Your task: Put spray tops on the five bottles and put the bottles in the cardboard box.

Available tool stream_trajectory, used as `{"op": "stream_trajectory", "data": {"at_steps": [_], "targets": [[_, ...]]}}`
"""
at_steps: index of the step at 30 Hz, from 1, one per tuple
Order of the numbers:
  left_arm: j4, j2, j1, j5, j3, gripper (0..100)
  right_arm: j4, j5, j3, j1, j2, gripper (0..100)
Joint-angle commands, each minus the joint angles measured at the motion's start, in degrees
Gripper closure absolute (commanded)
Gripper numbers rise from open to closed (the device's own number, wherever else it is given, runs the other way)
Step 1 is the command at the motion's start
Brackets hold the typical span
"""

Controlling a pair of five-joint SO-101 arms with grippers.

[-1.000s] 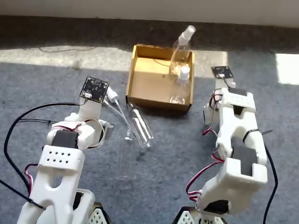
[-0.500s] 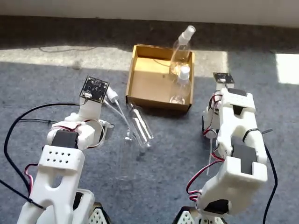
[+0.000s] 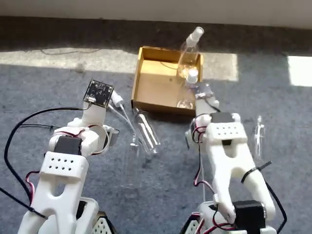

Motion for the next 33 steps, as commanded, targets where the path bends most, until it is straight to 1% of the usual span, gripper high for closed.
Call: {"op": "stream_trajectory", "data": {"at_steps": [1,4,8,11,14,16,21,23,26,28,31,33], "targets": [[-0.8,-1.5,0.8,-0.3,-0.2,79,-0.9,-1.9,1.0,-6.8,-2.9,99.5],[-0.9,-1.5,0.8,-0.3,-0.2,79,-0.9,-5.4,1.0,-9.6,-2.9,99.5],[-0.9,-1.5,0.8,-0.3,-0.2,79,-1.1,-9.8,1.0,-11.4,-2.9,98.5],[-0.9,-1.5,0.8,-0.3,-0.2,79,-2.9,-11.6,1.0,-12.0,-2.9,90.6],[-0.9,-1.5,0.8,-0.3,-0.2,79,-4.1,-12.3,1.1,-12.0,-2.9,83.0],[-0.9,-1.5,0.8,-0.3,-0.2,79,-4.1,-12.2,1.1,-12.0,-3.0,80.4],[-0.9,-1.5,0.8,-0.3,-0.2,79,-3.7,-12.0,1.1,-11.8,-3.6,80.0],[-0.9,-1.5,0.8,-0.3,-0.2,79,-1.3,-11.8,0.7,-10.8,-3.7,80.0],[-0.8,-1.5,0.8,-0.3,-0.2,79,8.7,-8.1,-6.4,-4.5,-5.8,80.0],[-0.8,-1.5,0.8,-0.3,-0.2,79,14.8,-4.9,-12.5,3.4,-6.5,80.0],[-0.9,-1.5,0.8,-0.3,-0.2,79,18.6,0.9,-21.8,16.0,-5.0,79.6],[-0.9,-1.5,0.8,-0.3,-0.2,79,19.6,4.7,-26.6,22.2,-2.2,79.5]]}}
